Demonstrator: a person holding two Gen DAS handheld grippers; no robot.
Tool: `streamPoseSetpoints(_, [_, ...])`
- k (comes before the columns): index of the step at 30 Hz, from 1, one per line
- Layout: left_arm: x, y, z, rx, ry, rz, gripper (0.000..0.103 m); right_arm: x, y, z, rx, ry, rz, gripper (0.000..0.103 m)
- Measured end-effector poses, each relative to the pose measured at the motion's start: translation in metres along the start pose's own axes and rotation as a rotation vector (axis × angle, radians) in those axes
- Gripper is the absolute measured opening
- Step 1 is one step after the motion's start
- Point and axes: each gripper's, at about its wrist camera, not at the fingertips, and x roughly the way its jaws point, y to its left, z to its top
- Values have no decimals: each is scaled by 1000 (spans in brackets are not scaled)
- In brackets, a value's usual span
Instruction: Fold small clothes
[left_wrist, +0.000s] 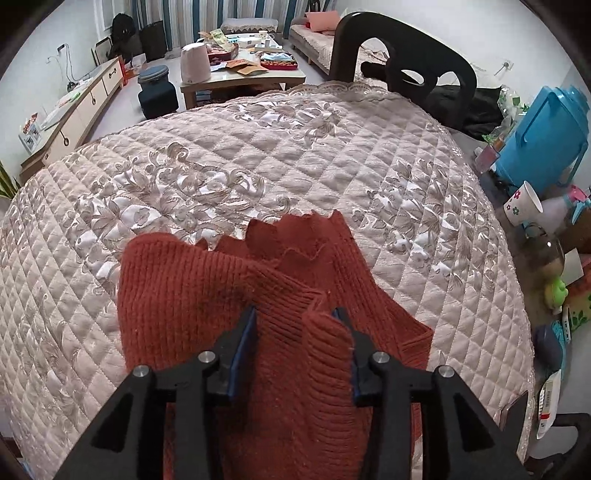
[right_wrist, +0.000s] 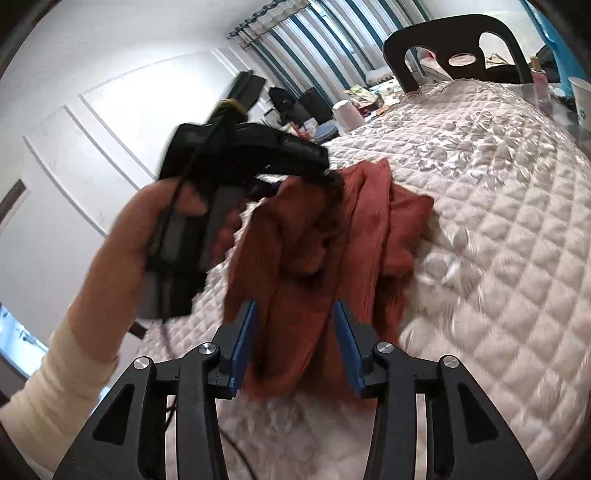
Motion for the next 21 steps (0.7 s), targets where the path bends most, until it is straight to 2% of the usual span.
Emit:
streamPoseSetpoints(2, [0, 3, 0, -4, -2, 9, 44, 14, 0, 9, -17, 7, -34, 44])
streamPoseSetpoints(6, [-1, 9, 1, -1, -3, 20, 45, 42, -12, 18, 32, 93, 42, 44])
streamPoseSetpoints(8, [-1, 12, 2, 6, -2, 33, 45, 52, -11, 19, 21, 112, 31, 44])
streamPoseSetpoints(11, [1, 18, 3, -13, 13, 18, 44, 63, -10, 22, -10, 110, -47, 44])
streamPoseSetpoints(16, [7, 17, 2, 17, 24, 40, 45, 72, -16, 28, 31, 116, -6, 43])
streamPoseSetpoints(17, [9, 16, 1, 21, 30, 43, 45, 73, -18, 29, 32, 116, 3, 38])
streamPoseSetpoints(18, [10, 15, 1, 24, 39, 39, 46, 75, -19, 30, 34, 120, 16, 28])
streamPoseSetpoints(21, [15, 10, -1, 39, 60, 34, 54, 75, -23, 31, 72, 109, 56, 18])
